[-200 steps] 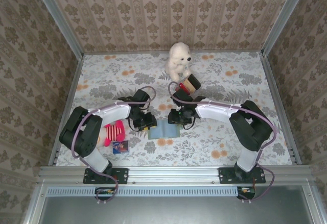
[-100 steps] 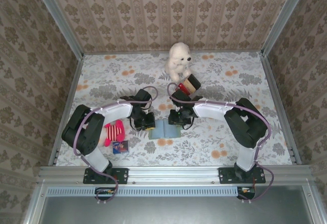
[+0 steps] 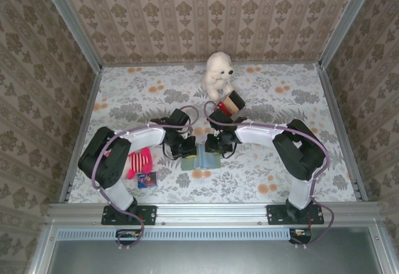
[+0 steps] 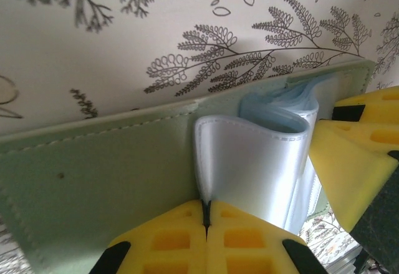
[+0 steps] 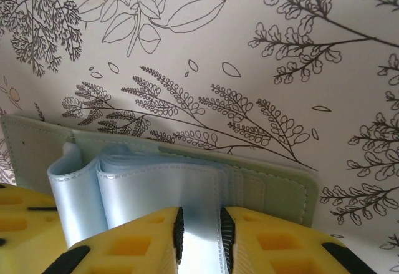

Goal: Take the credit cards out of the card holder

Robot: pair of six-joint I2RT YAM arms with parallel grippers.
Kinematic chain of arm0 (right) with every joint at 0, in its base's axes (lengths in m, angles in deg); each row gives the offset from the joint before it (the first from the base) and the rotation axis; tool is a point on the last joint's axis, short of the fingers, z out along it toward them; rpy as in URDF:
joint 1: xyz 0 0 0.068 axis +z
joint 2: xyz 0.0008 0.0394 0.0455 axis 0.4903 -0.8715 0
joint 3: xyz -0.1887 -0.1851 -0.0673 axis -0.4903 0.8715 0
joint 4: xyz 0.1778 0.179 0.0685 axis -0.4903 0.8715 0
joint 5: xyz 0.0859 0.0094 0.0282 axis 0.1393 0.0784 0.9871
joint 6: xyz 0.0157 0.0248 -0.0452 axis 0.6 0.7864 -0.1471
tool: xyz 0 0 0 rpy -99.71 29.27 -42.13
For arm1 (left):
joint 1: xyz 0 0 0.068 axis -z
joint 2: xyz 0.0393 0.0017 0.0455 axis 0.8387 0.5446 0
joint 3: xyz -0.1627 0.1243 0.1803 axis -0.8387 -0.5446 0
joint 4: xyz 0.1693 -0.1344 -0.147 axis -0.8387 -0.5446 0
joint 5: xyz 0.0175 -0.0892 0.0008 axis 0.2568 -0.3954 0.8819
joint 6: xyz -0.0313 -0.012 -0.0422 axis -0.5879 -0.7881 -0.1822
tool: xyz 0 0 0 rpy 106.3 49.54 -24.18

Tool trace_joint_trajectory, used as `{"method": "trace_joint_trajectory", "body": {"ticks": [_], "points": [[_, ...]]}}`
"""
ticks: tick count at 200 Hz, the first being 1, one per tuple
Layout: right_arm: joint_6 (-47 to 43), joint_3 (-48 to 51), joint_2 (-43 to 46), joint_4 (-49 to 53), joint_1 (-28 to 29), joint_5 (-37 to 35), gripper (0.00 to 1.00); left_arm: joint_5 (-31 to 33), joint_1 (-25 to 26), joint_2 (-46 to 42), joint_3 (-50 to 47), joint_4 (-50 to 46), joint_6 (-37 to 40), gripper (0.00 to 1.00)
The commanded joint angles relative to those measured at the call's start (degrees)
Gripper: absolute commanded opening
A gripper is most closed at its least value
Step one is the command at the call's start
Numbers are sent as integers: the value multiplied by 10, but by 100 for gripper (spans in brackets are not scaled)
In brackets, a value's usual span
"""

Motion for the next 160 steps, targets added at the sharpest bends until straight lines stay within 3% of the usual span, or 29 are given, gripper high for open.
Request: {"method": "trace_joint_trajectory", "body": {"ticks": [1, 26, 51, 79, 96, 160], "points": [[10, 15, -31, 20, 4, 14, 26, -24, 7, 12, 16, 10, -6, 0], [12, 16, -12, 14, 3, 18, 24, -19, 10, 10, 21, 10, -14, 0], [19, 18, 53, 6, -3, -2, 25, 6, 9, -16, 40, -15, -14, 13], [11, 9, 125, 36, -18, -48, 36, 56, -1, -51, 81, -82, -2, 35], [-15, 10, 170, 38, -28, -61, 47, 92, -11, -69, 112, -133, 11, 51], [-145, 16, 359, 44, -94, -207, 75, 224, -92, -145, 180, -220, 80, 73]]}}
